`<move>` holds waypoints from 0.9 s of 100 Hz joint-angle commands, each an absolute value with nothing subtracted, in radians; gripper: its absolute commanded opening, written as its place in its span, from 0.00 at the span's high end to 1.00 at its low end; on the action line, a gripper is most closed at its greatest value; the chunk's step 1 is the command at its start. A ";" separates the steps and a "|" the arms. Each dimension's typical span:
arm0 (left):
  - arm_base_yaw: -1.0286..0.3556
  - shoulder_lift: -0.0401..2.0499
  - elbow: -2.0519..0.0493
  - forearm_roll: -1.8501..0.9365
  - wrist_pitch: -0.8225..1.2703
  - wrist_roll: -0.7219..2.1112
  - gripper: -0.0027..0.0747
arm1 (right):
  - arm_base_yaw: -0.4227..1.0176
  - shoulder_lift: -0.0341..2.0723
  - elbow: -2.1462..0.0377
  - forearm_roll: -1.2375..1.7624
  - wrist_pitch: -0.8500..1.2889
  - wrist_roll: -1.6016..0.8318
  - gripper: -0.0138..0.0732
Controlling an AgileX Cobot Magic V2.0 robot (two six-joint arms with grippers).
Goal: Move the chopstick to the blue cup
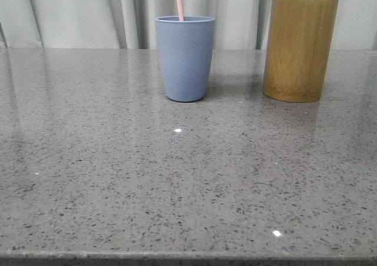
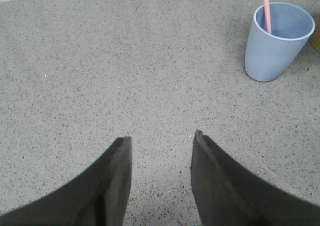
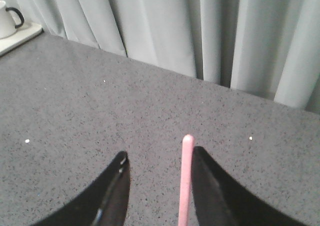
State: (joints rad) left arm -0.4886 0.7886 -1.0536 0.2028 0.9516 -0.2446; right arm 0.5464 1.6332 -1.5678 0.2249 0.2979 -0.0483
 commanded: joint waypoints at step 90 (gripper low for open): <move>-0.494 0.456 -0.777 0.209 0.705 -0.256 0.99 | 0.544 0.777 -0.876 0.150 0.174 -0.056 0.91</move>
State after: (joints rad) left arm -0.4886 0.4971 -0.7807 0.2078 0.7893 -0.2446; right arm 0.5464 0.8623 -0.9020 0.1569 0.2525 -0.0483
